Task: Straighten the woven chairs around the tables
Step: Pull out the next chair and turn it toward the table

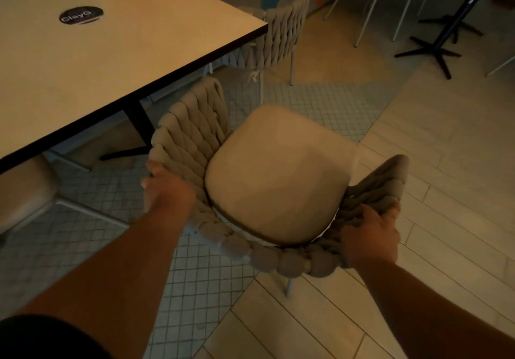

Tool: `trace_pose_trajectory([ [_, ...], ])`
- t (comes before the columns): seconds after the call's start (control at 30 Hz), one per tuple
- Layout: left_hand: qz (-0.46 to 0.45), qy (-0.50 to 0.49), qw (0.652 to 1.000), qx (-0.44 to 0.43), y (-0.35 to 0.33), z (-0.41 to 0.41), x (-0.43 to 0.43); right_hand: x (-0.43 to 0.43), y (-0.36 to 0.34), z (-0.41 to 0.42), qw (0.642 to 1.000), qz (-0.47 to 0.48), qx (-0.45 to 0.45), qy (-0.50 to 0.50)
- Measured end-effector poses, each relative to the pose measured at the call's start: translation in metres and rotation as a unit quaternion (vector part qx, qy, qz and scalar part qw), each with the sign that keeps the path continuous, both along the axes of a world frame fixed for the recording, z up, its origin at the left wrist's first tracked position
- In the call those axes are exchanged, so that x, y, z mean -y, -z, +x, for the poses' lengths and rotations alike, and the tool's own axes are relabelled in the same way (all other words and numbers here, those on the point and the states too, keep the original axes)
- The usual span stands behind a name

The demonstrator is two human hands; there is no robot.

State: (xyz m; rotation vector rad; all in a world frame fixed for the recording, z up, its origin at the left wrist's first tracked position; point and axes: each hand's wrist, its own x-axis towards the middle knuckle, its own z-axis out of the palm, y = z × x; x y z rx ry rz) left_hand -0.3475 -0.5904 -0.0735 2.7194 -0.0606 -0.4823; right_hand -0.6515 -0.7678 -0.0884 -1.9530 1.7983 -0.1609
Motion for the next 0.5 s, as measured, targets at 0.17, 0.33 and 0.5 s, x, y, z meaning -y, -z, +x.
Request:
trace_pose_trajectory([
  [0.17,-0.028,-0.058,0.998,-0.023,0.003,-0.037,-0.009,0.038,-0.002,-0.007,0.998,-0.015,-0.024,-0.059],
  [0.33,-0.058,-0.075,0.995,-0.008,0.01,-0.065,-0.015,0.067,-0.007,-0.01,0.994,-0.017,-0.035,-0.105],
  [0.5,-0.083,-0.113,0.99,-0.026,0.014,-0.097,-0.01,0.097,-0.013,-0.013,0.987,-0.024,-0.038,-0.157],
])
